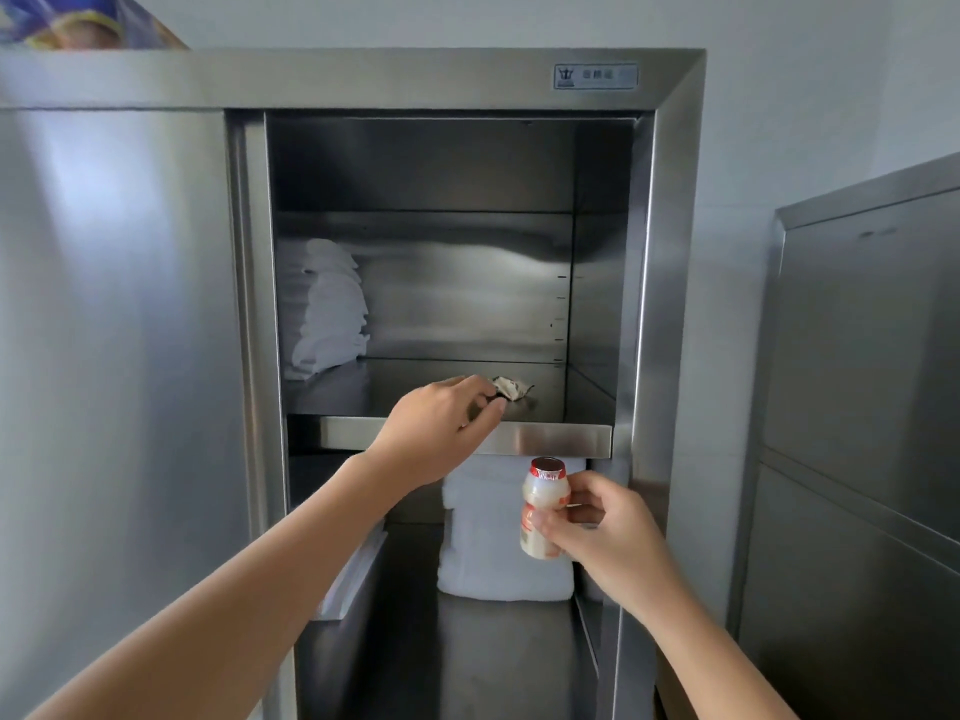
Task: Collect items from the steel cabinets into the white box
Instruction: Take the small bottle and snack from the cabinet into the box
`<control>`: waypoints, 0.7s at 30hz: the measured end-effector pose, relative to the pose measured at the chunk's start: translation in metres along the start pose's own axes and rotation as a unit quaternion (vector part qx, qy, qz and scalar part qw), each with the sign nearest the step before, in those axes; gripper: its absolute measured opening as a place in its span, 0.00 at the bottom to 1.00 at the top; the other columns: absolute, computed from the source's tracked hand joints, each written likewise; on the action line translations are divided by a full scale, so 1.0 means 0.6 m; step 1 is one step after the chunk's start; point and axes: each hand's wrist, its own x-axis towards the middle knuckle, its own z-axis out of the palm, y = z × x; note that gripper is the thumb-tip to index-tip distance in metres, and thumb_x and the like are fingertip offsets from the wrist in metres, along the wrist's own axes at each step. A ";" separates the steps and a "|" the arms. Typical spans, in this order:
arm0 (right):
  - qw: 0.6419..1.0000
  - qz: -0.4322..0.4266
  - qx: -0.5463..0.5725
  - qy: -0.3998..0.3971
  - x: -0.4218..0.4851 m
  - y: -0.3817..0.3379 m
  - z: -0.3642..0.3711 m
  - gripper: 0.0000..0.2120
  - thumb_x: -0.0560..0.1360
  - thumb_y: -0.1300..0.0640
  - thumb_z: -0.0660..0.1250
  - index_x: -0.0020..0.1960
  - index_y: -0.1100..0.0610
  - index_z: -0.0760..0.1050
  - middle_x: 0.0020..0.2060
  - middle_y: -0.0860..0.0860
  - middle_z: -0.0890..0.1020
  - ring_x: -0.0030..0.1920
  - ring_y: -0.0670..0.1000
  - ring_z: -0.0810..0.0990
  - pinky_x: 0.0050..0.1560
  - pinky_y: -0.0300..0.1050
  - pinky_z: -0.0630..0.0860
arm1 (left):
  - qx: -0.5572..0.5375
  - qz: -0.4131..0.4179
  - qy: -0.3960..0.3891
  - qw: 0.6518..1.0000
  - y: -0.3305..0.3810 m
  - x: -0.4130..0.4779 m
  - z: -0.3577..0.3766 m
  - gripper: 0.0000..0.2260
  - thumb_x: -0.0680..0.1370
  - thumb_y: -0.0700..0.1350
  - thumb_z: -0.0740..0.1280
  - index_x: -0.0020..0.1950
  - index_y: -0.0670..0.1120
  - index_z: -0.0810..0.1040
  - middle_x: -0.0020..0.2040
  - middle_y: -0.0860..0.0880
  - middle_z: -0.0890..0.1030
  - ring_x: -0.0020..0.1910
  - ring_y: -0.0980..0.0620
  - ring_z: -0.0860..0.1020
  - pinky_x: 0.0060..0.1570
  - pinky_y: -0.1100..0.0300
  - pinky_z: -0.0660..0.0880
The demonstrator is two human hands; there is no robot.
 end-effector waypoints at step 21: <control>0.999 0.022 0.006 0.030 0.025 0.010 0.038 0.09 0.69 0.59 0.79 0.48 0.53 0.83 0.43 0.48 0.87 0.44 0.46 0.85 0.43 0.40 0.81 | -0.080 -0.037 -0.171 0.981 -0.098 0.158 0.078 0.12 0.72 0.60 0.72 0.47 0.52 0.81 0.47 0.56 0.81 0.45 0.55 0.78 0.38 0.60 0.71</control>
